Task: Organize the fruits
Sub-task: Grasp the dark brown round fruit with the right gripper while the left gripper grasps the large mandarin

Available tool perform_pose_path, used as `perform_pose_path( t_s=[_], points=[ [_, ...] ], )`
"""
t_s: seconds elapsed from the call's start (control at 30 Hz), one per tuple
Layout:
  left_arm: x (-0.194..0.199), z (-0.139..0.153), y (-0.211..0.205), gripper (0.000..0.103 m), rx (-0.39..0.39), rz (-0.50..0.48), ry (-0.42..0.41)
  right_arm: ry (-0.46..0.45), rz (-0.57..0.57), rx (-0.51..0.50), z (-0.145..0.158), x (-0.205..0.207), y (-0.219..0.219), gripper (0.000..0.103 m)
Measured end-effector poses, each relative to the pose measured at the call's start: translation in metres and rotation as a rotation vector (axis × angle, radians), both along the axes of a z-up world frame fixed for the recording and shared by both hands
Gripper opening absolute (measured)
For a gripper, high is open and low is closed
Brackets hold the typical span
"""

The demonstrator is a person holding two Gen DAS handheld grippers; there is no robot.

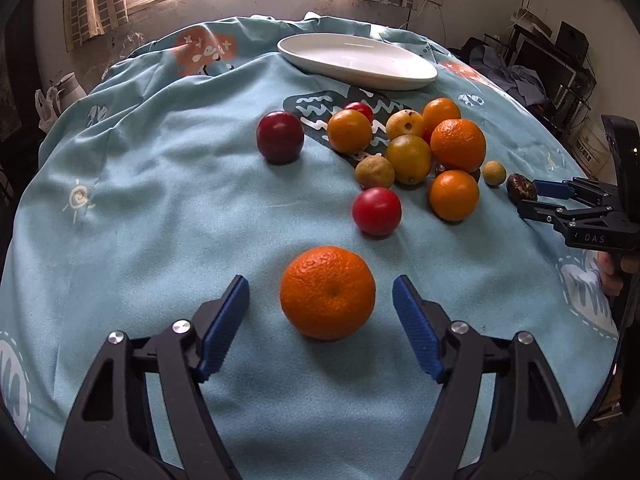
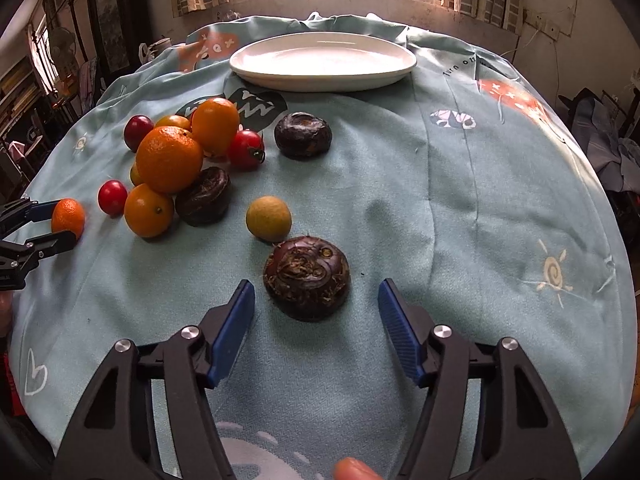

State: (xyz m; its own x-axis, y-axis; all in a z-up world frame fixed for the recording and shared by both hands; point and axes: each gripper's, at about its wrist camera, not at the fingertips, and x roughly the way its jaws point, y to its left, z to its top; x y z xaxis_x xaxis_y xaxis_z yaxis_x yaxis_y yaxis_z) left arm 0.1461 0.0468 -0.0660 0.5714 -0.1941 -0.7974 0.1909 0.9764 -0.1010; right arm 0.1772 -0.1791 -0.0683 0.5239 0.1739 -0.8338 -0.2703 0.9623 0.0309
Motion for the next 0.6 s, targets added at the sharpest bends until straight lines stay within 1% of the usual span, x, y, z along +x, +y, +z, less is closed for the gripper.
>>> perform_pose_path(
  t_s=[0.1, 0.13, 0.23, 0.3, 0.4, 0.43, 0.47, 0.5, 0.53, 0.6],
  points=[
    [0.003, -0.002, -0.002, 0.059, -0.008, -0.015, 0.011, -0.007, -0.004, 0.001, 0.001, 0.001, -0.001, 0.058],
    [0.003, -0.002, -0.002, 0.057, -0.006, -0.017, 0.010, -0.010, -0.001, 0.000, 0.002, 0.002, 0.000, 0.057],
    [0.003, -0.002, -0.005, 0.057, -0.003, -0.033, 0.011, -0.006, 0.004, -0.010, 0.001, 0.003, 0.001, 0.057],
    [0.003, -0.003, -0.009, 0.057, 0.013, -0.049, 0.010, -0.006, 0.013, -0.028, 0.001, 0.003, 0.004, 0.057],
    [0.004, -0.003, -0.010, 0.057, 0.024, -0.047, 0.012, -0.011, 0.021, -0.046, 0.000, 0.003, 0.006, 0.056],
    [0.004, -0.003, -0.010, 0.056, 0.023, -0.045, 0.011, -0.014, 0.020, -0.044, 0.000, 0.003, 0.006, 0.055],
    [0.004, -0.003, -0.009, 0.053, 0.029, -0.040, 0.008, -0.019, 0.020, -0.039, 0.001, 0.002, 0.006, 0.050],
    [0.003, -0.003, -0.009, 0.046, 0.041, -0.032, 0.005, -0.027, 0.020, -0.037, 0.003, 0.002, 0.005, 0.046],
    [0.003, -0.003, -0.008, 0.045, 0.041, -0.030, 0.004, -0.035, 0.022, -0.035, 0.004, 0.001, 0.005, 0.045],
    [0.002, -0.003, -0.003, 0.044, 0.014, -0.029, 0.007, -0.040, 0.026, -0.036, 0.005, 0.000, 0.005, 0.044]
  ],
)
